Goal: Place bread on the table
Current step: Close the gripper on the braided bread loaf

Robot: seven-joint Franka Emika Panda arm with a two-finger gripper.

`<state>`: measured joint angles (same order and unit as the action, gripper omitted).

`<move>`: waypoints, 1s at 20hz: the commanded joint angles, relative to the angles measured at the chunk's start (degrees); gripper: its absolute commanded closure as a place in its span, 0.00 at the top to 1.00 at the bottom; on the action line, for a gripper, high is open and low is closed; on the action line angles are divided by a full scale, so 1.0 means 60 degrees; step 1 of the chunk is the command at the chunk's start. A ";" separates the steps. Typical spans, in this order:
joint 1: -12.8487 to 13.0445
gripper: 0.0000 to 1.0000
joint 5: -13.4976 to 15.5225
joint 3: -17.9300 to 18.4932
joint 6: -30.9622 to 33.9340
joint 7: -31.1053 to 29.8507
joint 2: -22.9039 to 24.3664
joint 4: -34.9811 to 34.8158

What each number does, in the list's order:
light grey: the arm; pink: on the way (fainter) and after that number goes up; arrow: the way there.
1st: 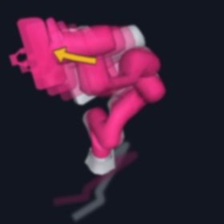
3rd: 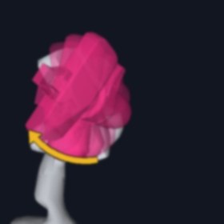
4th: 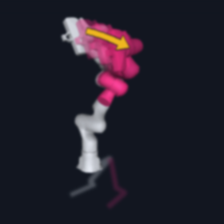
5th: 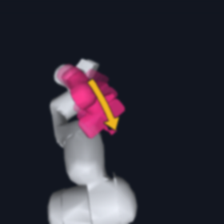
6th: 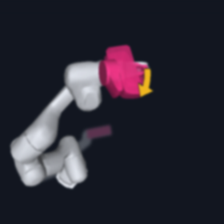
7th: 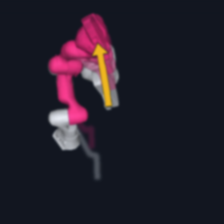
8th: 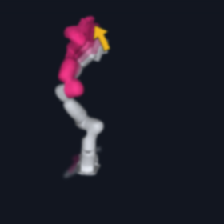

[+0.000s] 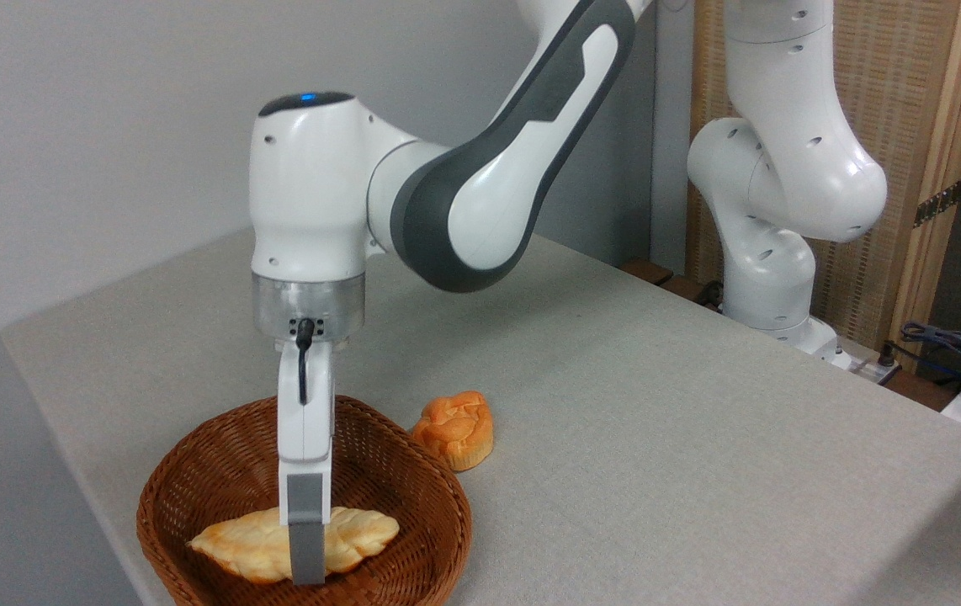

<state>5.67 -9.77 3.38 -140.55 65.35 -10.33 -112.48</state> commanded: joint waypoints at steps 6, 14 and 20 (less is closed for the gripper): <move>0.0021 0.25 -0.0101 -0.0255 -0.0042 0.0109 -0.0211 0.0025; 0.0022 0.15 -0.0072 -0.0329 -0.0012 0.0095 -0.0211 0.0025; 0.0036 0.09 0.0906 -0.0445 0.0235 0.0051 -0.0007 0.0083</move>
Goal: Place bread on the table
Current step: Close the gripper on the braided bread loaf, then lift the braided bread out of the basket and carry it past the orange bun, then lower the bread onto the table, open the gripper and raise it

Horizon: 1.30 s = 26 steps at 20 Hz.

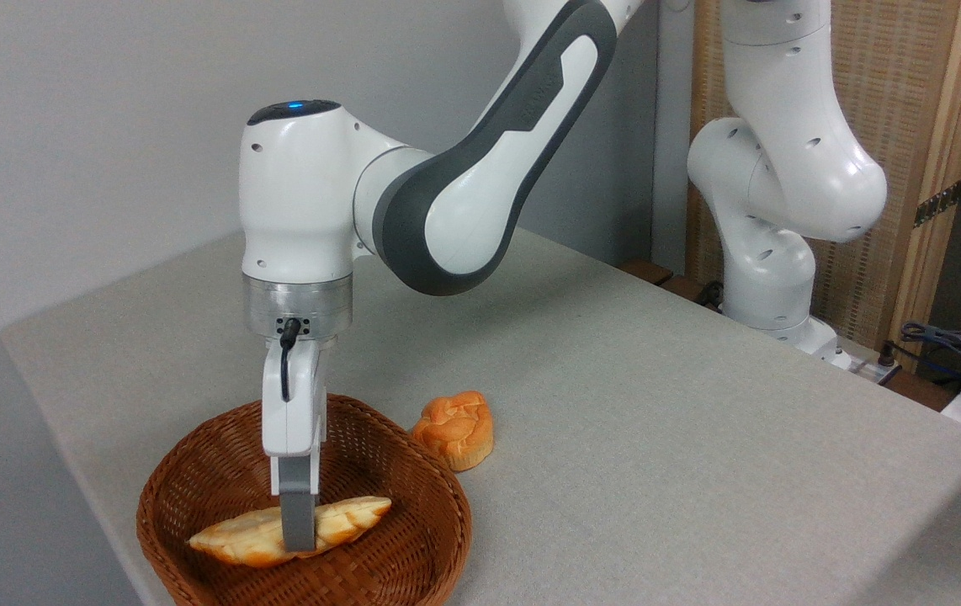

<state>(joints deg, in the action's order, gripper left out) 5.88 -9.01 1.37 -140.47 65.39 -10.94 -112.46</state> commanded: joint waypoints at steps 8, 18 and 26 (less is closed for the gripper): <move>-0.0087 0.09 0.3243 0.0560 0.3661 0.0102 0.1543 0.1063; -0.0219 0.45 0.2483 0.2112 0.8232 0.0848 0.3961 0.0551; -0.0160 1.00 0.1632 0.2203 0.8851 0.0573 0.3977 0.0580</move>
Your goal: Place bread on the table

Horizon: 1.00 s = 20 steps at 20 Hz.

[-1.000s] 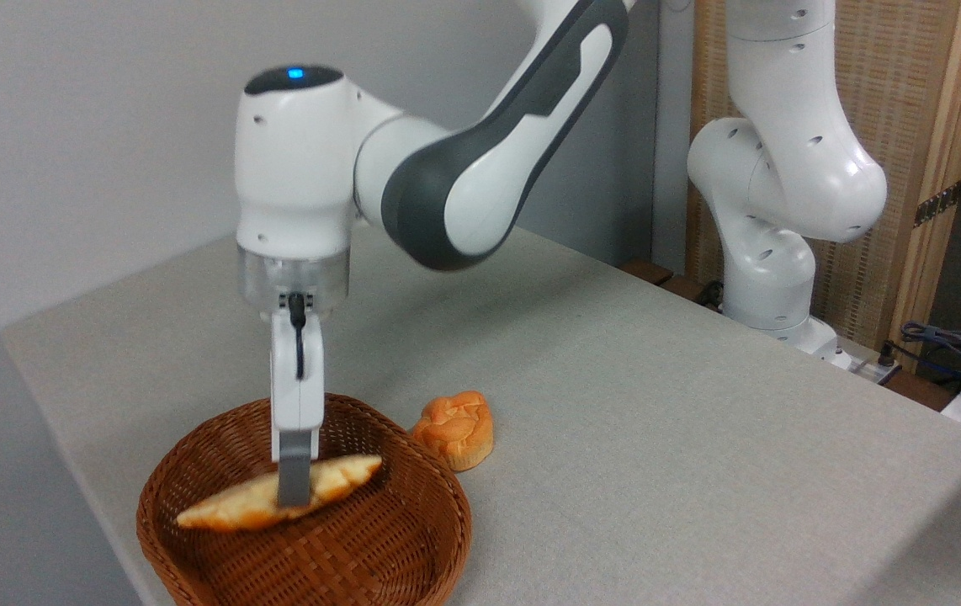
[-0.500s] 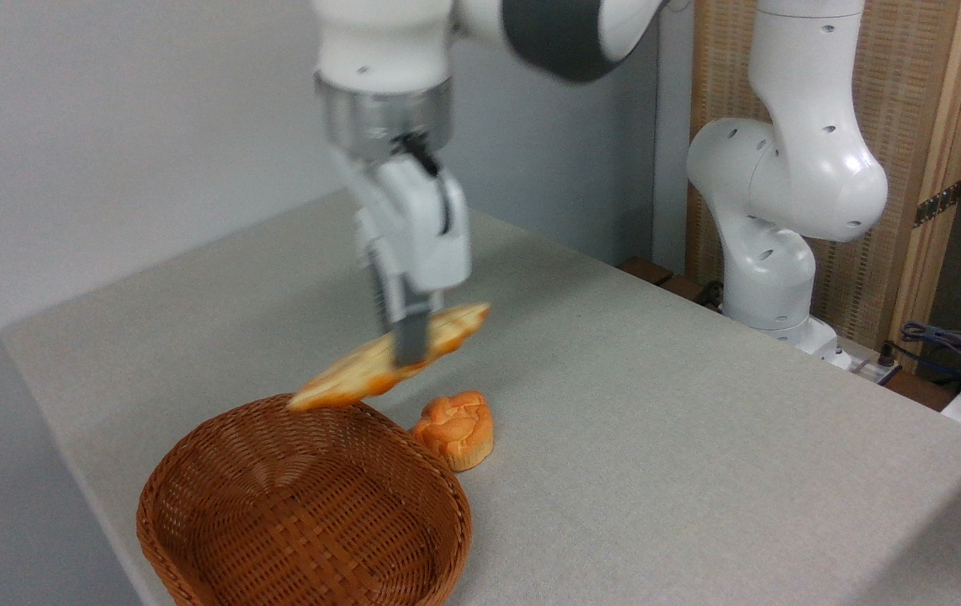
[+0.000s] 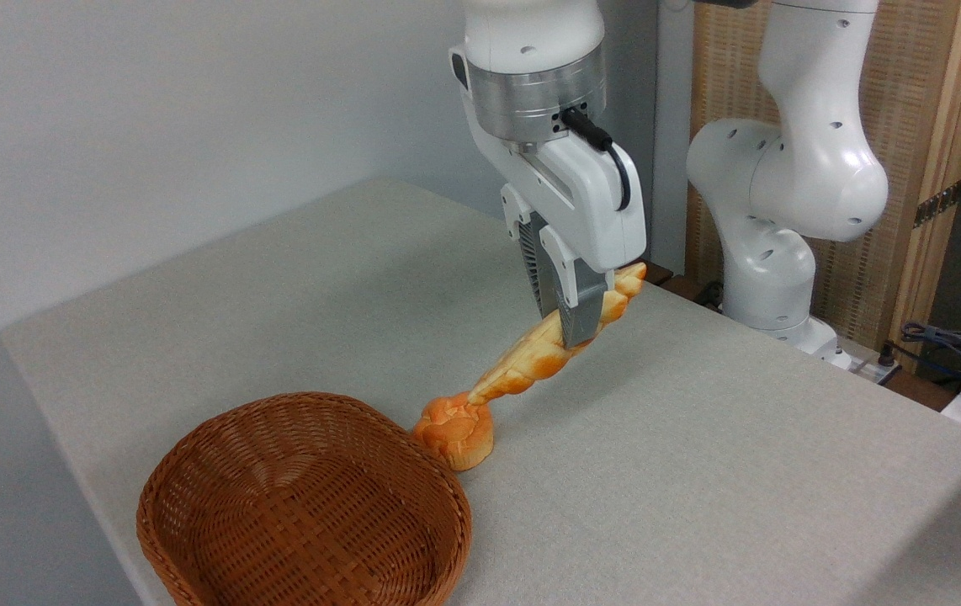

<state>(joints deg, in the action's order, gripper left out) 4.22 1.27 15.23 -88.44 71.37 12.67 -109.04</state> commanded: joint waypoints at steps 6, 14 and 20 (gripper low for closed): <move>0.0132 1.00 -0.0051 -0.0502 0.0048 -0.0937 -0.0045 0.0082; 0.0234 1.00 0.0740 -0.1102 -0.0055 -0.4273 -0.1171 0.2394; 0.0278 1.00 0.0741 -0.2465 -0.1430 -0.5724 -0.1627 0.2470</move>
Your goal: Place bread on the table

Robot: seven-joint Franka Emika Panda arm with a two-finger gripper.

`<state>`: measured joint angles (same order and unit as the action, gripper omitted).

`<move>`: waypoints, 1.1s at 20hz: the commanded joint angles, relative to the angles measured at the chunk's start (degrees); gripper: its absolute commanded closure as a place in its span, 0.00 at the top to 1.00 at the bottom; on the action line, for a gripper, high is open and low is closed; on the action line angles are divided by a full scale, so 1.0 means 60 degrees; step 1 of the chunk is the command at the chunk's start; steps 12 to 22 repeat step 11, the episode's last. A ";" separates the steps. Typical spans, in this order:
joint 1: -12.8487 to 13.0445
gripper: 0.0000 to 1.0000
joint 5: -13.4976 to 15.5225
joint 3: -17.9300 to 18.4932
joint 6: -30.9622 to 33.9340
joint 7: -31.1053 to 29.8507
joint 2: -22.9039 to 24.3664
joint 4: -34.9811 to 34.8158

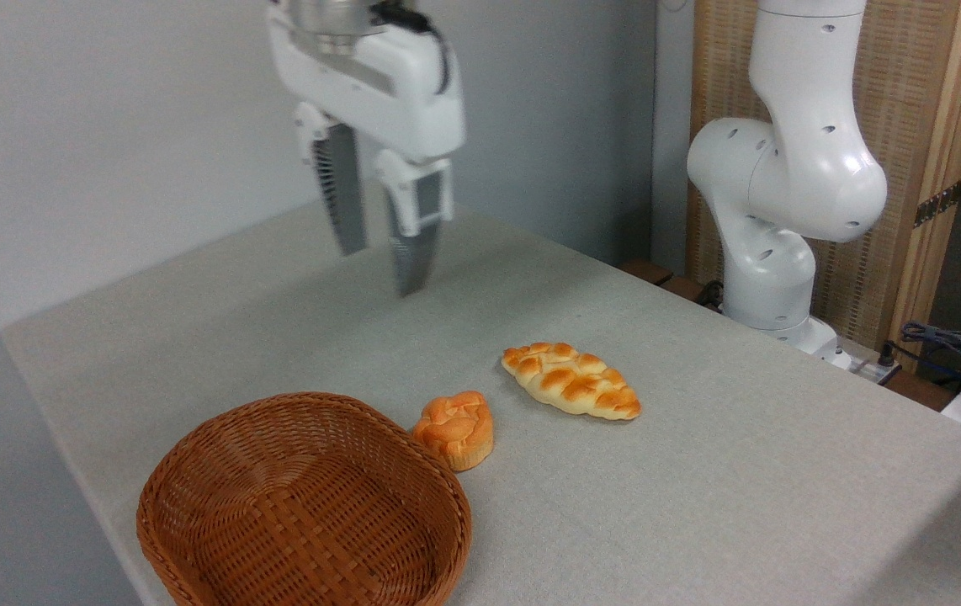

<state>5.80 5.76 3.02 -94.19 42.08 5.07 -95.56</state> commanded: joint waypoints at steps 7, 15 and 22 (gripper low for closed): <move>0.0000 1.00 -0.0314 -0.0299 -0.0430 -0.0905 -0.0435 0.0282; 0.0000 1.00 -0.0637 -0.0328 0.0009 -0.0891 -0.0537 0.0472; 0.0000 1.00 -0.0637 -0.0328 0.0009 -0.0891 -0.0537 0.0472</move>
